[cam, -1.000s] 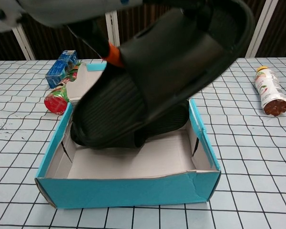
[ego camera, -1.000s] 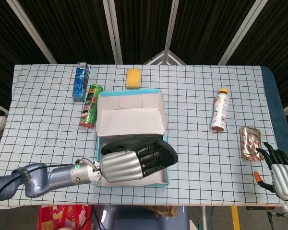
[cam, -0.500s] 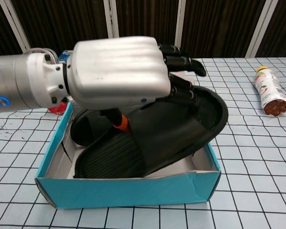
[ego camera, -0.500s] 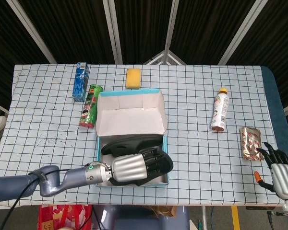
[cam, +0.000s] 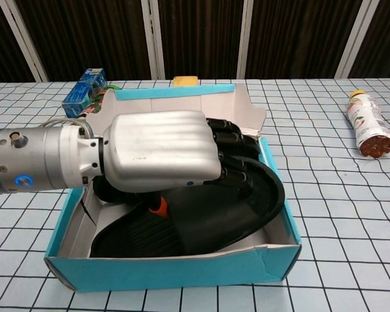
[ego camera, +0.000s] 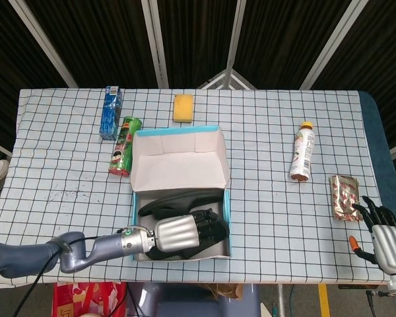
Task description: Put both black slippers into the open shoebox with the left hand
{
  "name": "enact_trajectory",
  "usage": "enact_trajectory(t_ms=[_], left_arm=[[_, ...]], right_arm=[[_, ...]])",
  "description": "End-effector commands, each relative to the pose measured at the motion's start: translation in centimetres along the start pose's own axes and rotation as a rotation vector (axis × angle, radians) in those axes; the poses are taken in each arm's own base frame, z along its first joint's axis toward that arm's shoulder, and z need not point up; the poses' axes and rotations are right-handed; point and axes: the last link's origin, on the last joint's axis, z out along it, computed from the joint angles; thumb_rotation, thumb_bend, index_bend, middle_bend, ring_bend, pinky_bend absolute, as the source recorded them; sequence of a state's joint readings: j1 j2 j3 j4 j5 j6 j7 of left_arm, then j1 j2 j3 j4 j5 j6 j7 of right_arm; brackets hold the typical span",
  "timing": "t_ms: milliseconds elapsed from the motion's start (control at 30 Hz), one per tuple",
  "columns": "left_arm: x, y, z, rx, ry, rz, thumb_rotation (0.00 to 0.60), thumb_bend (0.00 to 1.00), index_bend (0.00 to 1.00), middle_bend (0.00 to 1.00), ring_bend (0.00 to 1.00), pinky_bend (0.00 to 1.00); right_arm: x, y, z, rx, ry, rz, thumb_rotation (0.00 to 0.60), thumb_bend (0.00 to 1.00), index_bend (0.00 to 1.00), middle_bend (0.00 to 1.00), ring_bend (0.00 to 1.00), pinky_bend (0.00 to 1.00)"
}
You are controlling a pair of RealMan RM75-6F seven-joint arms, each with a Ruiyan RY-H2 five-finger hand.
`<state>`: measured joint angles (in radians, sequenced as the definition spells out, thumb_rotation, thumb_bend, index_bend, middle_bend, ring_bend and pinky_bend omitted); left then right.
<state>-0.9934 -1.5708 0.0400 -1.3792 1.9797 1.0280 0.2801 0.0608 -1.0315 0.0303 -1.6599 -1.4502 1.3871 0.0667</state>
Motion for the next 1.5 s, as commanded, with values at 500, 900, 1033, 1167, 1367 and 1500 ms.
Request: enact_trajectory(t_ms=[500,900,1033,1167,1367,1500], left_arm=[[-3.1,0.4,0.0,0.006,-0.107,-0.043,0.6,0.28,0.26,0.3,0.06,0.18],[-0.6,-1.4,-1.2,0.018,-0.162,0.136,0.6,0.16,0.0,0.0,0.0,0.06],[1.0,-1.7,-3.1,0.024,-0.223,0.215,0.6,0.15,0.0,0.0,0.0,0.05],[3.3,-1.0,-6.1,0.04,-0.302,0.27,0.6,0.15,0.0,0.0,0.0,0.05],[7.0,0.2,-11.3,0.198,-0.409,0.256,0.6,0.15,0.0,0.0,0.0,0.05],[9.5,0.0,-15.6,0.531,-0.382,0.172,0.6,0.15,0.02,0.02,0.0,0.1]], right_arm=[[-0.1,0.0,0.1,-0.008,-0.007,-0.005,0.6,0.4,0.17,0.05,0.13,0.09],[0.0,0.0,0.0,-0.008,0.0,-0.002,0.6,0.4,0.17,0.05,0.13,0.09],[0.0,0.0,0.0,-0.01,-0.002,-0.002,0.6,0.4,0.17,0.05,0.13,0.09],[0.0,0.0,0.0,-0.01,-0.001,-0.001,0.6,0.4,0.17,0.05,0.13,0.09],[0.0,-0.1,0.0,-0.008,-0.001,0.0,0.6,0.4,0.17,0.05,0.13,0.09],[0.2,-0.3,-0.2,0.001,0.007,0.004,0.6,0.4,0.17,0.05,0.13,0.09]])
